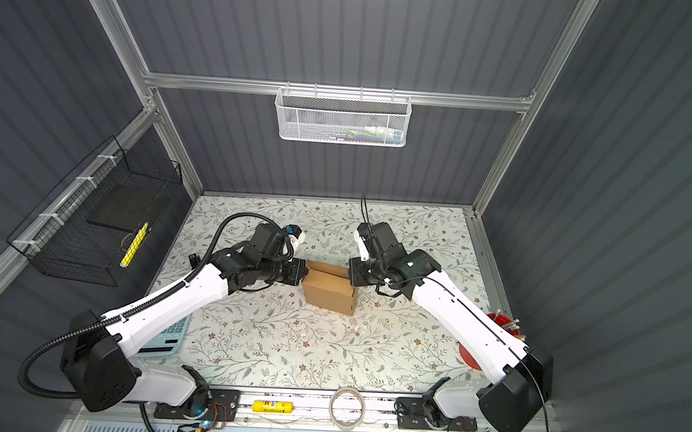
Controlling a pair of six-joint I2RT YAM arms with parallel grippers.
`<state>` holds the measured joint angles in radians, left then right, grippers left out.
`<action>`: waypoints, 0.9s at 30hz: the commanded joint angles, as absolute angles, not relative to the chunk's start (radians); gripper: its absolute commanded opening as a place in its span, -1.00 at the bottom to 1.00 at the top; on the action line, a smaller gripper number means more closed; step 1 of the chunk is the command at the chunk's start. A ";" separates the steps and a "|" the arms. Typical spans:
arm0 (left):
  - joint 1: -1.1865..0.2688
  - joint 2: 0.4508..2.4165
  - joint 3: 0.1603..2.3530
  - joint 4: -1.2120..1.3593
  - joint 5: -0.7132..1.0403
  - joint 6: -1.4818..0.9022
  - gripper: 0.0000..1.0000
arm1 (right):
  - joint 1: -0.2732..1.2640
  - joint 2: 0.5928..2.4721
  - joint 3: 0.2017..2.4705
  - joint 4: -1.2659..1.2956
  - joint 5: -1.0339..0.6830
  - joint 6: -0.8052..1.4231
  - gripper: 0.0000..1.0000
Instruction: Fold the paper box
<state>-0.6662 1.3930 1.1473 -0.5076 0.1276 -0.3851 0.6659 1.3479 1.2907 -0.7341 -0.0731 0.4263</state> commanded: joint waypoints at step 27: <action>-0.672 1.404 1.108 -0.551 0.123 -0.387 -1.00 | 0.688 1.378 1.272 -0.788 0.008 0.448 -0.60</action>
